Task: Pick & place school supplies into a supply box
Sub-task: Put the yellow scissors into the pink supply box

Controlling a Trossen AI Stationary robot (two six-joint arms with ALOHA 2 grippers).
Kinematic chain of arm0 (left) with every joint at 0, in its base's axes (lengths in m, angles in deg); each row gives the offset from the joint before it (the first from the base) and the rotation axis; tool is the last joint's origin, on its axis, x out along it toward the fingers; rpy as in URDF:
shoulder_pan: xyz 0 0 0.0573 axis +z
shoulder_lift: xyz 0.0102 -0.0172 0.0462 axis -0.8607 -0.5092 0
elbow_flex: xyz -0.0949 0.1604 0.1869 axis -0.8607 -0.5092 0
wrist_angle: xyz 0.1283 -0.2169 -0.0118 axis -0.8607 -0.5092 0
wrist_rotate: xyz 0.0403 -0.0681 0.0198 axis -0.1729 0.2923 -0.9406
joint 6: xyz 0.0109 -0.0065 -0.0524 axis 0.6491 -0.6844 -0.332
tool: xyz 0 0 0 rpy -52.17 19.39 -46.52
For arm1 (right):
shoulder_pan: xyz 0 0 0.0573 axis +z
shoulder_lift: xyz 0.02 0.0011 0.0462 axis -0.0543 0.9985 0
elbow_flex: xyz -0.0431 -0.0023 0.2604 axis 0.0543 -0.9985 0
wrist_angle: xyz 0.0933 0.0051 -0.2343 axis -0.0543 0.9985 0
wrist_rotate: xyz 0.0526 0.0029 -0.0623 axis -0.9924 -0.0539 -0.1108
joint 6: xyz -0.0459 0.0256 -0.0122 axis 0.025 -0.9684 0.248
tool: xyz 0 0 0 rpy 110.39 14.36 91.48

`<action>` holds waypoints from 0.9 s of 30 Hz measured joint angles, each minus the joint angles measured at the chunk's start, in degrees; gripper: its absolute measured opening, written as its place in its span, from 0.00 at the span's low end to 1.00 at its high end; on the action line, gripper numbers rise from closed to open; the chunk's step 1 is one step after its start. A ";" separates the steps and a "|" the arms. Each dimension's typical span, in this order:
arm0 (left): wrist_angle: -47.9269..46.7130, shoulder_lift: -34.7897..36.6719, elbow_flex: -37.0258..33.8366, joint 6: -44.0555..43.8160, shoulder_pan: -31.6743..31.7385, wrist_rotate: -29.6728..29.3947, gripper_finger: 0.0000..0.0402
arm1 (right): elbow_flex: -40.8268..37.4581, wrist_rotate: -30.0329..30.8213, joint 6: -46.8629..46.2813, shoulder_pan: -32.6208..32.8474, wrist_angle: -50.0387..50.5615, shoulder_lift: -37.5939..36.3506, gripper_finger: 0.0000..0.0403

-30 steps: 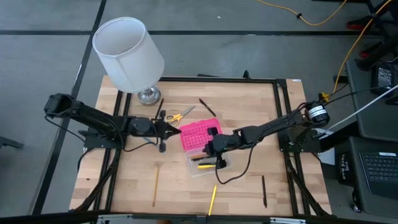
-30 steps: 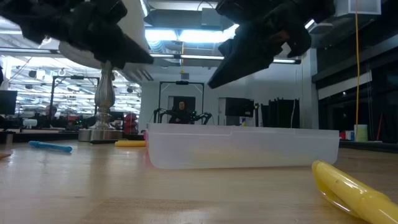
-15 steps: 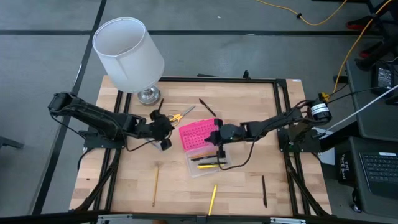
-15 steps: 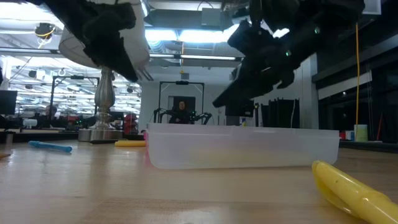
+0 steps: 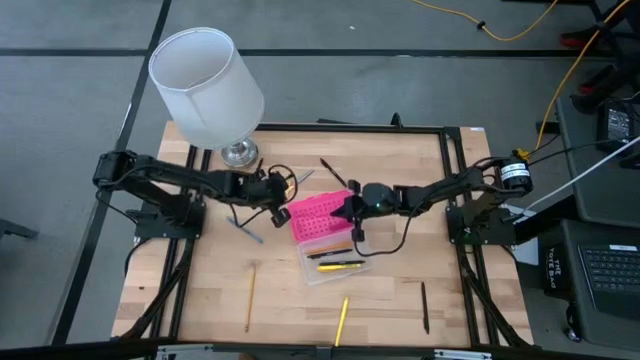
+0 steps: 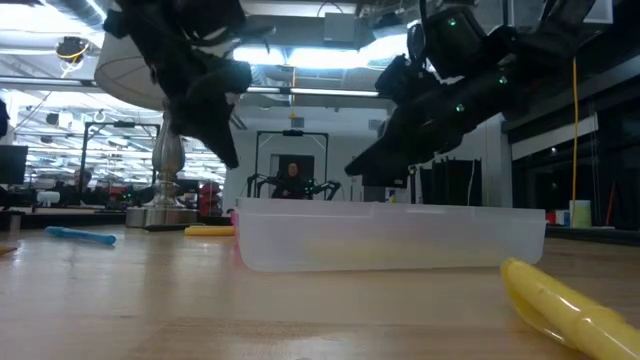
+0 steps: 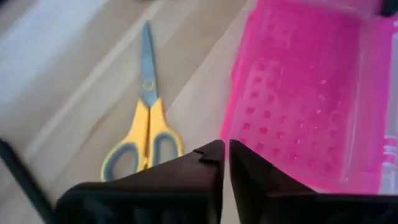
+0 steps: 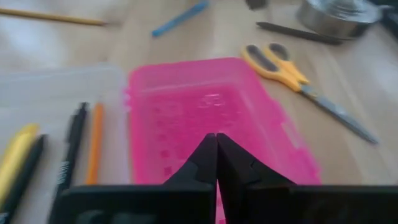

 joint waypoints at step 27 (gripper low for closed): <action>-6.80 -4.22 -0.07 5.74 5.86 -2.47 0.39 | 0.02 -3.59 0.43 -1.06 -0.22 0.00 0.07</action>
